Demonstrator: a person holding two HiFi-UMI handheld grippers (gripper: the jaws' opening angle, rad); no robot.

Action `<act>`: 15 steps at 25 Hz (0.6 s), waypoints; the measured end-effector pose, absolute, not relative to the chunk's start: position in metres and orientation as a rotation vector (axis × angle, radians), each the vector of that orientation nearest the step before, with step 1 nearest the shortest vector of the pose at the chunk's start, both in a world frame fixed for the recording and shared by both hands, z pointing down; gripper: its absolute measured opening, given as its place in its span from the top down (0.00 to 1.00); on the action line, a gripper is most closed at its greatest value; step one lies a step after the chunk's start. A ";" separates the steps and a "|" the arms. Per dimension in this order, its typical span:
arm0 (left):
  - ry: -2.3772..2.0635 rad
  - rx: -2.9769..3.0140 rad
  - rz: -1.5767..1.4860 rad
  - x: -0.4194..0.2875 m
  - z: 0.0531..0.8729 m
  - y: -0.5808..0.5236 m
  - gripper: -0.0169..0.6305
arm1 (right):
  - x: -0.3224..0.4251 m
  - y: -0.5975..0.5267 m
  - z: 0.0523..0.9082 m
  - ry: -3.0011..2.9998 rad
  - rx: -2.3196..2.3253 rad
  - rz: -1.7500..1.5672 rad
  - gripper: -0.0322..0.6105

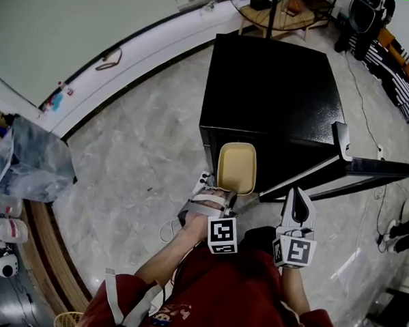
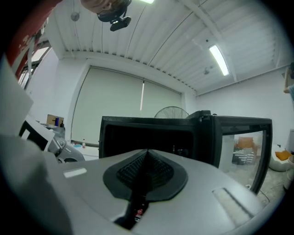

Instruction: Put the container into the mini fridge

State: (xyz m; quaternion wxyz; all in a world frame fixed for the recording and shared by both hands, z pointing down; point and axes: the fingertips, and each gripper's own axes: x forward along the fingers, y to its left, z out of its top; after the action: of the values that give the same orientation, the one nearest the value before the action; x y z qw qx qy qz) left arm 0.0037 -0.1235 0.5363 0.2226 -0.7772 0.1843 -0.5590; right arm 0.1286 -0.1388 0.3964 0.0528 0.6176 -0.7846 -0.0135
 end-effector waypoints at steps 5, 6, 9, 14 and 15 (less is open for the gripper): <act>0.491 -2.152 -1.558 0.010 0.543 -0.131 0.91 | 0.126 -0.151 0.400 -2.418 1.847 -0.027 0.95; 0.485 -2.147 -1.564 0.011 0.547 -0.133 0.91 | 0.125 -0.154 0.403 -2.423 1.837 -0.019 0.95; 0.478 -2.134 -1.584 0.012 0.555 -0.137 0.91 | 0.125 -0.158 0.412 -2.429 1.810 -0.009 0.95; 0.520 -2.132 -1.628 0.020 0.572 -0.151 0.91 | 0.133 -0.161 0.426 -2.434 1.778 0.002 0.95; 0.522 -2.130 -1.641 0.021 0.576 -0.152 0.91 | 0.134 -0.160 0.429 -2.431 1.768 0.005 0.95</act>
State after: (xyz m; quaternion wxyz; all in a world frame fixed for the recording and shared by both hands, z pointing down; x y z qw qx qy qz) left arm 0.0207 -0.1523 0.5763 0.1999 -0.7619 0.1866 -0.5871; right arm 0.1341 -0.1599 0.4287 0.0677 0.5869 -0.8068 0.0017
